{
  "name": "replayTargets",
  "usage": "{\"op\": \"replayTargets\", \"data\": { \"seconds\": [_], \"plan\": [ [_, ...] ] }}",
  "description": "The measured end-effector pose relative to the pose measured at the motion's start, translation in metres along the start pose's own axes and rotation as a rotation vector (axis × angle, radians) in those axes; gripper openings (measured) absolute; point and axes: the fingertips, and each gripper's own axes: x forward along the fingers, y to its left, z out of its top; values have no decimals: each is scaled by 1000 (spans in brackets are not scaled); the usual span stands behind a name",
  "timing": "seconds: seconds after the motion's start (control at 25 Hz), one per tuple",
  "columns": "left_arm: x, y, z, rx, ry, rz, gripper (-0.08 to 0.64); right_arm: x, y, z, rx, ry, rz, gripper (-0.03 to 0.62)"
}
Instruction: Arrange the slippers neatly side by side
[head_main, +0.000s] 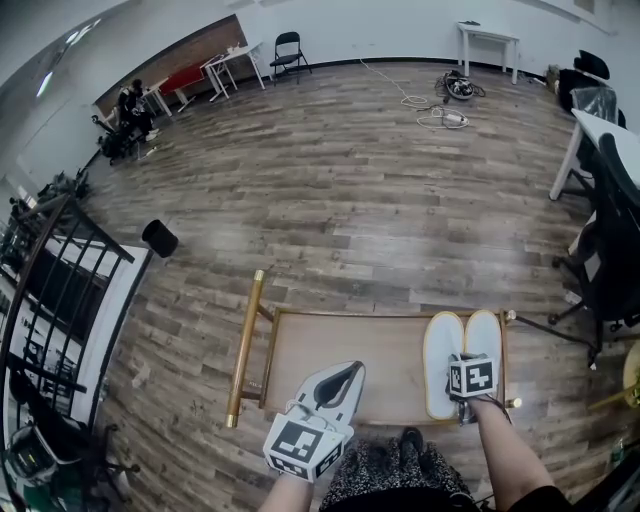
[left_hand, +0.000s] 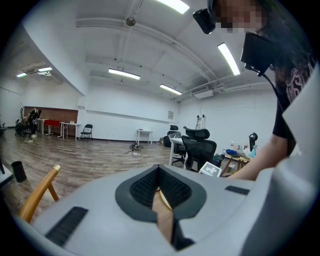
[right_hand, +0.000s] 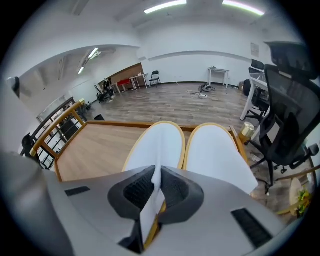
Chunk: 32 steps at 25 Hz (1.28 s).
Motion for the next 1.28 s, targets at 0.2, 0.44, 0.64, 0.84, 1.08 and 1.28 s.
{"op": "replayTargets", "data": {
  "seconds": [0.2, 0.44, 0.64, 0.84, 1.08, 1.28],
  "plan": [
    [6, -2, 1, -12, -7, -5, -6, -13, 0, 6, 54, -40, 48, 20],
    [15, -8, 4, -5, -15, -33, -6, -51, -8, 16, 60, -127, 31, 18],
    [23, -12, 9, 4, -20, -54, -6, -60, -7, 23, 131, -160, 88, 19],
    [24, -17, 16, 20, -24, -67, -6, -38, -17, 3, 116, -72, 26, 18],
    [17, -13, 1, 7, 4, -45, -6, -20, -8, 2, -14, -43, 22, 17],
    [13, -5, -3, -5, 10, -17, -6, -20, 23, 14, -207, -82, 97, 15]
  ]
}}
